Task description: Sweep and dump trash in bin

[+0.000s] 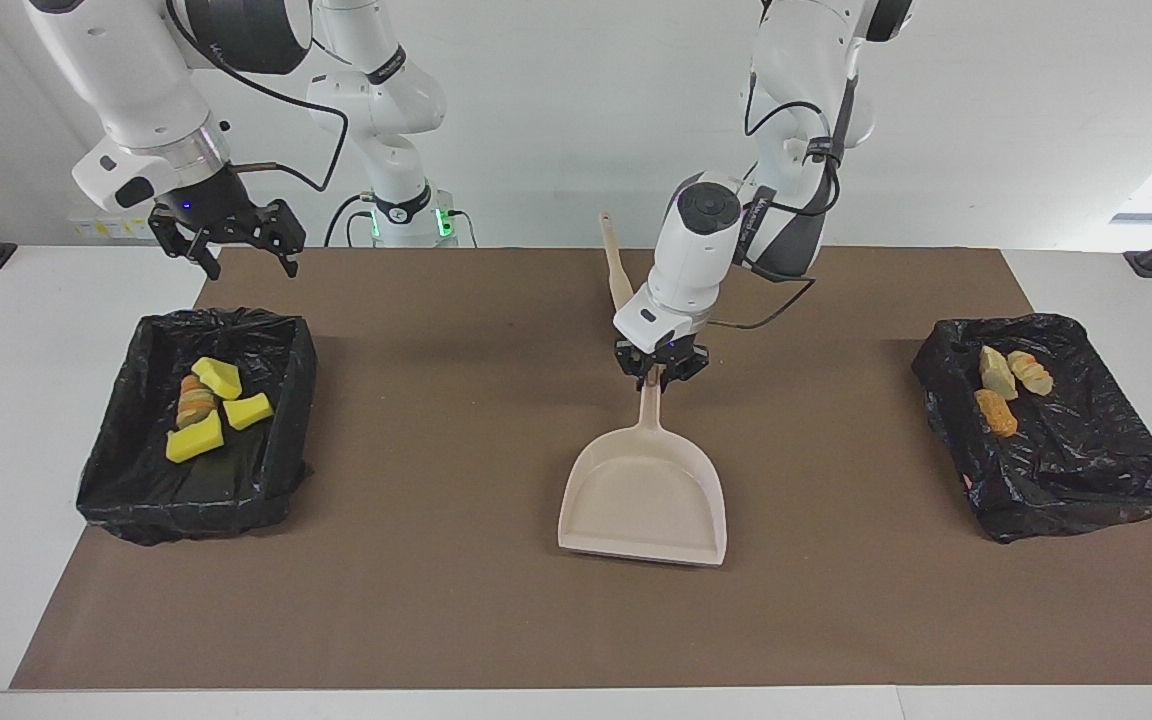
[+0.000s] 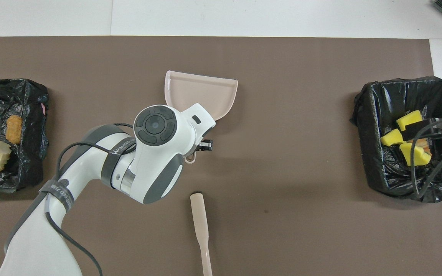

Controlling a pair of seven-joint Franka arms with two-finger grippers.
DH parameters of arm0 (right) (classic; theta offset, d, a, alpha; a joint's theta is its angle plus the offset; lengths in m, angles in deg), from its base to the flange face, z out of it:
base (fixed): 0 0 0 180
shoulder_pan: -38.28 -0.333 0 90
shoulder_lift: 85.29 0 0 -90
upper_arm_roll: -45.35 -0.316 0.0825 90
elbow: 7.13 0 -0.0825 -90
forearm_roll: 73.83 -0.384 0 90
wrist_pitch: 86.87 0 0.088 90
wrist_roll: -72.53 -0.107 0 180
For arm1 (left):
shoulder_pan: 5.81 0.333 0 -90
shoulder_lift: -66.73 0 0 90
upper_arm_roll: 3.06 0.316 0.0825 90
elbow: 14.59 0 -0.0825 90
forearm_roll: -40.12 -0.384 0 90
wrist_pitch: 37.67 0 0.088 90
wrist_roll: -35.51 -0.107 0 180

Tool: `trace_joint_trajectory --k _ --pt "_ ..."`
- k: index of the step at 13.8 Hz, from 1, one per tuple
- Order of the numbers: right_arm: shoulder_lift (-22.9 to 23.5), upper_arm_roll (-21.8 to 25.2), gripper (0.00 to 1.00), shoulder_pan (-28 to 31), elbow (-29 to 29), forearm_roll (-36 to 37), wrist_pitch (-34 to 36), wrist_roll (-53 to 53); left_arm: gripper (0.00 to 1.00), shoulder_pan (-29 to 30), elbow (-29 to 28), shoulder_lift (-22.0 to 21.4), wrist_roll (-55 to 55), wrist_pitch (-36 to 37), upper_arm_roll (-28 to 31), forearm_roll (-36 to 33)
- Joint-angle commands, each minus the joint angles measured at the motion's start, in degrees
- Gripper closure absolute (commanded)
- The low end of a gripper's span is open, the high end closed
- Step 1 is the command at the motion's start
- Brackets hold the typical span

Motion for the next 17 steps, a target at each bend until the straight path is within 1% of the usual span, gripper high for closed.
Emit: trace_joint_trajectory --k 1,3,5,6,7,8,9,11,13,15,17 --pt "-1.1 -0.3 0.00 0.6 1.3 -1.0 -1.1 -0.7 1.00 -1.5 -4.0 -2.2 0.6 -3.6 1.3 3.1" --pt "-1.1 -0.3 0.00 0.5 1.3 -1.0 -1.1 -0.7 1.00 -1.6 -4.4 -1.2 2.8 -5.2 1.2 3.7" --pt "-1.1 -0.3 0.00 0.6 1.3 -1.0 -1.1 -0.7 1.00 -2.2 -5.5 -1.7 2.9 -5.2 1.3 3.7" --pt "-1.1 -0.3 0.00 0.6 1.3 -1.0 -1.1 -0.7 0.84 -2.3 -5.6 -1.7 2.9 -5.2 1.3 3.7" --pt "-1.1 -0.3 0.00 0.6 1.3 -1.0 -1.1 -0.7 0.28 -2.3 -5.5 -1.7 2.9 -5.2 1.3 3.7" --pt "-1.1 -0.3 0.00 0.6 1.3 -1.0 -1.1 -0.7 0.08 -2.3 -5.3 -1.6 3.1 -4.6 1.3 3.7" --pt "-1.1 -0.3 0.00 0.6 1.3 -1.0 -1.1 -0.7 0.00 -2.3 -5.3 -1.7 4.1 -4.5 1.3 3.7" --pt "-1.1 -0.3 0.00 0.6 1.3 -1.0 -1.1 -0.7 0.00 -1.9 -4.8 -2.0 4.1 -4.2 1.5 3.7" --pt "-1.1 -0.3 0.00 0.6 1.3 -1.0 -1.1 -0.7 0.00 -1.3 -3.7 -2.9 4.1 -2.2 2.0 3.4" --pt "-1.1 -0.3 0.00 0.6 1.3 -1.0 -1.1 -0.7 0.00 0.5 -2.4 -3.8 4.0 0.9 3.1 3.0" --pt "-1.1 -0.3 0.00 0.6 1.3 -1.0 -1.1 -0.7 0.00 4.1 -2.1 -5.9 3.5 5.5 3.4 2.0"
